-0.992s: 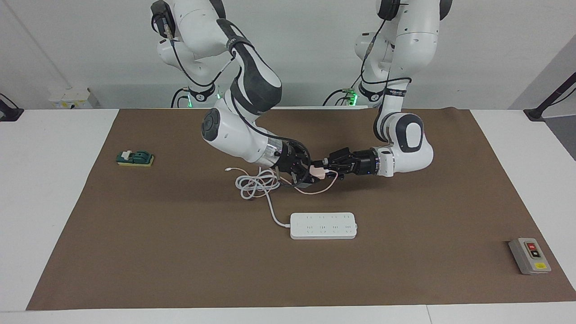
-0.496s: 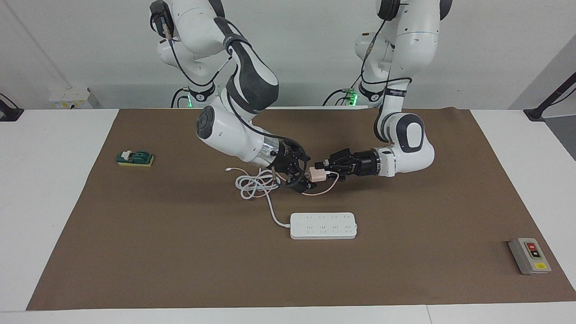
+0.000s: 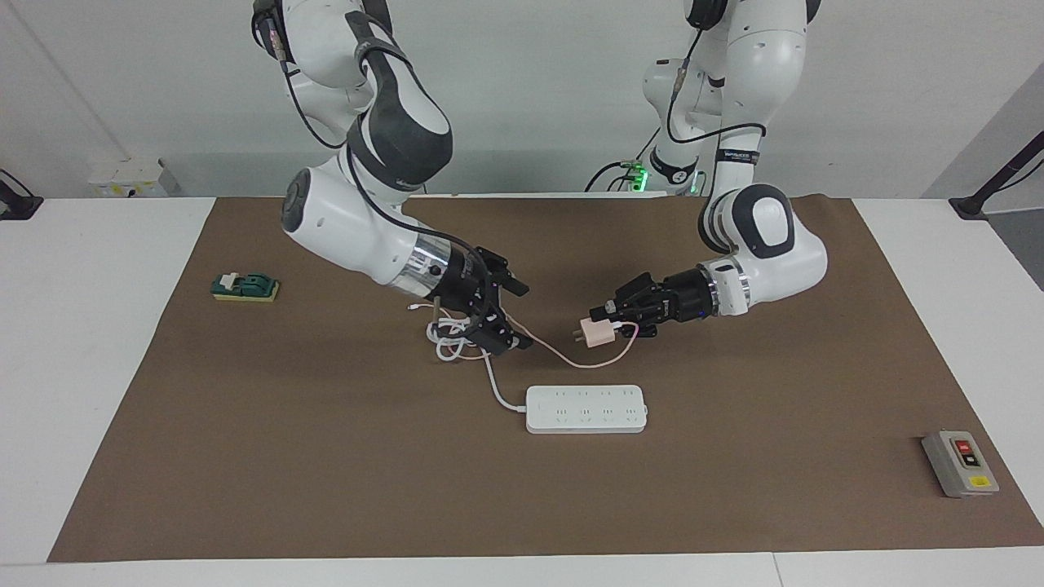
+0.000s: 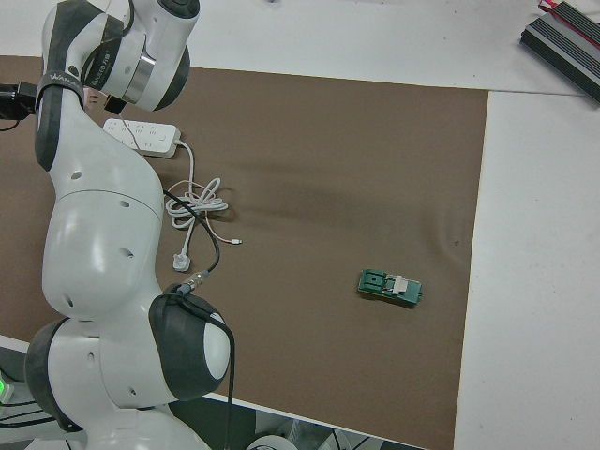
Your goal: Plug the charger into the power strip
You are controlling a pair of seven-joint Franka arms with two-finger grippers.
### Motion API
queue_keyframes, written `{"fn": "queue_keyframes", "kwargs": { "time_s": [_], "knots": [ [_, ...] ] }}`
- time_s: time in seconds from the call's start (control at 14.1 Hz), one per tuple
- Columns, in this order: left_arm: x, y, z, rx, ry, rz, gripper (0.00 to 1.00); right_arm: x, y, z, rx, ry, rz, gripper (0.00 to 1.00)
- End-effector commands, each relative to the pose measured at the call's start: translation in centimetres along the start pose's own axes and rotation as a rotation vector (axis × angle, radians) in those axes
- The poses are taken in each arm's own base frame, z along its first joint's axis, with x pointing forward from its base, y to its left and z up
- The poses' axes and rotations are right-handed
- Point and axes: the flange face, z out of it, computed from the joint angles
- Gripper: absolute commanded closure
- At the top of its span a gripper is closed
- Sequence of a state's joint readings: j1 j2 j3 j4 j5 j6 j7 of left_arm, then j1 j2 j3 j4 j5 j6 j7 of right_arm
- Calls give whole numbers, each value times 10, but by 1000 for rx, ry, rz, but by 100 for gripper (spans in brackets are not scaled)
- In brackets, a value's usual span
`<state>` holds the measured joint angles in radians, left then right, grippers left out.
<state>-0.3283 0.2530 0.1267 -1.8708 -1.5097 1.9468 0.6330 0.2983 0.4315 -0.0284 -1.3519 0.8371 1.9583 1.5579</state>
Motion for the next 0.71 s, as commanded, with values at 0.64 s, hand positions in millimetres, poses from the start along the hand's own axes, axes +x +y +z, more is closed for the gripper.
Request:
{"fn": "queue_keyframes", "kwargs": {
  "time_s": [0.64],
  "knots": [
    [19, 95, -169, 730, -245, 58, 100, 56, 28, -179, -97, 341, -478, 0]
  ]
}}
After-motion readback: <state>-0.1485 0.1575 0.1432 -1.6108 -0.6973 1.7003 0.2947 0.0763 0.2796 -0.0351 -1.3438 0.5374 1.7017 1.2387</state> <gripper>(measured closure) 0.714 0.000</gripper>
